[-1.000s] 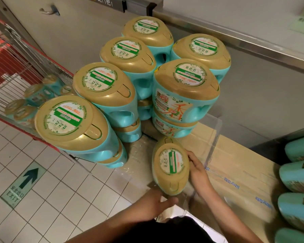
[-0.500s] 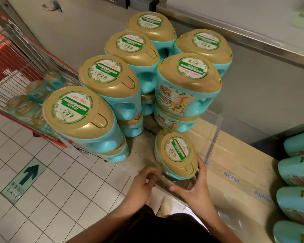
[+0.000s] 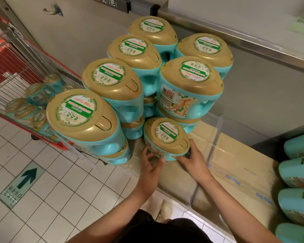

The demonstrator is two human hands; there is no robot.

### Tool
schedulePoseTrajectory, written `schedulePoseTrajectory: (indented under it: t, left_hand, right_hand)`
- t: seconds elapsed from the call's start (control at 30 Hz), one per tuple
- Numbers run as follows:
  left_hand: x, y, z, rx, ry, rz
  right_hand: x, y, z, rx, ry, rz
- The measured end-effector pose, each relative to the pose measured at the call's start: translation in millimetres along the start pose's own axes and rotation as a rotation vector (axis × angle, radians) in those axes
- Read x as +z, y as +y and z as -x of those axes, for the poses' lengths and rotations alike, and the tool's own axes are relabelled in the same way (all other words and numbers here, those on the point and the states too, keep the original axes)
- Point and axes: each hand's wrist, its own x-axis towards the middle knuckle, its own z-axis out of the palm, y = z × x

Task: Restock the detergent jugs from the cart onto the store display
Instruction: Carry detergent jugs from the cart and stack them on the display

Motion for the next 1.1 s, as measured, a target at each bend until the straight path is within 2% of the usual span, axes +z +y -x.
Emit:
schedulePoseTrajectory:
  t: [0.2, 0.37, 0.47, 0.6, 0.7, 0.9, 1.1]
  left_hand:
    - [0.4, 2.8, 1.3, 0.01, 0.025, -0.009]
    - [-6.2, -3.2, 0.4, 0.002, -0.007, 0.001]
    - [-11.1, -3.9, 2.9, -0.069, -0.029, 0.021]
    - [-22.1, -2.5, 16.6, -0.115, 0.04, -0.063]
    - [-33.0, -4.4, 40.2, -0.067, 0.091, -0.089]
    - [-51.6, -15.1, 125.8, -0.056, 0.204, -0.035]
    - [-80.0, -43.1, 234.7, -0.072, 0.451, 0.067]
  right_hand:
    - [3.8, 5.9, -8.2, -0.034, 0.029, 0.098]
    - [3.5, 8.2, -10.8, 0.01, 0.046, 0.116]
    - [2.8, 10.0, -3.8, 0.119, 0.066, 0.013]
    - [11.6, 10.3, 27.3, 0.344, 0.245, -0.249]
    - [18.0, 5.0, 60.3, 0.425, 0.102, -0.323]
    - [30.8, -14.3, 122.0, 0.273, -0.265, -0.184]
    - [63.0, -22.1, 168.8, 0.215, -0.518, -0.044]
